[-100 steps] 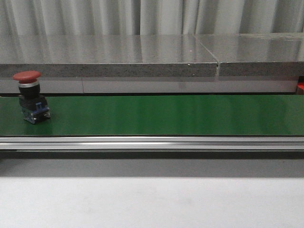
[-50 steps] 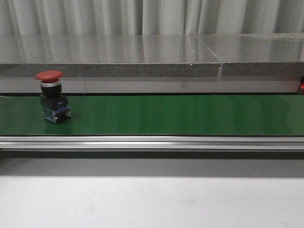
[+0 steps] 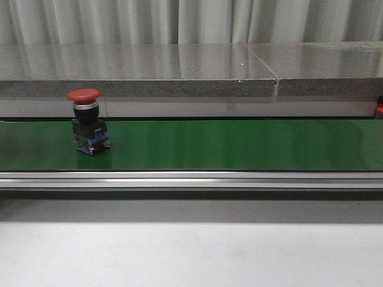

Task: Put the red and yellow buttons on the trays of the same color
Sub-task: 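Place the yellow button on the conveyor and open the left gripper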

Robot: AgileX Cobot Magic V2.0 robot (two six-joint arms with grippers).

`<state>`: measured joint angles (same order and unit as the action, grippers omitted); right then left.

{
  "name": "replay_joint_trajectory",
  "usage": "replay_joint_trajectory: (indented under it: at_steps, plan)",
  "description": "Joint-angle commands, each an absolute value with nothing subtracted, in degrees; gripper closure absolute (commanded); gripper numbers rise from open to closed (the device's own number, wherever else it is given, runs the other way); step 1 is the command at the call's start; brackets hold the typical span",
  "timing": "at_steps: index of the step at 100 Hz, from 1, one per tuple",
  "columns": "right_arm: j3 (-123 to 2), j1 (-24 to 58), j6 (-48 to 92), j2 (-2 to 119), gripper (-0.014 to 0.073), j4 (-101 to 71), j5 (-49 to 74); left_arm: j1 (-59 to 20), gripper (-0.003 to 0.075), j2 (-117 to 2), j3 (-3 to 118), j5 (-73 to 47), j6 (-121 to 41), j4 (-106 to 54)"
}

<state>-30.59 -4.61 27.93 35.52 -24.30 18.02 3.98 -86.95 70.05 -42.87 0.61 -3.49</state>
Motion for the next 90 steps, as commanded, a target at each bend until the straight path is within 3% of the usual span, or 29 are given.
replay_joint_trajectory:
  at_steps: [1,46,56,75,82,90]
  plan:
    - [-32.17,-4.57,28.57,35.41,0.0662,-25.06,14.03,3.59,0.0739,-84.44,69.40,-36.93,0.58,-3.97]
    - [-32.17,-4.57,28.57,35.41,0.0662,-25.06,14.03,3.59,0.0715,-89.76,66.51,-35.47,0.80,-4.10]
    - [-32.17,-4.57,28.57,35.41,0.0662,-25.06,14.03,3.59,0.0581,-89.81,66.51,-35.94,0.80,-4.10]
    - [-32.17,-4.57,28.57,35.41,0.0662,-25.06,14.03,2.83,0.0101,-89.81,66.62,-35.06,0.80,-4.59]
    - [-32.17,-4.57,28.57,35.41,0.0662,-25.06,14.03,2.08,0.0015,-89.81,66.69,-34.07,0.69,-4.59]
    - [-32.17,-4.57,28.57,35.41,0.0662,-25.06,14.03,1.06,0.0034,-89.70,67.22,-33.15,0.00,-4.59]
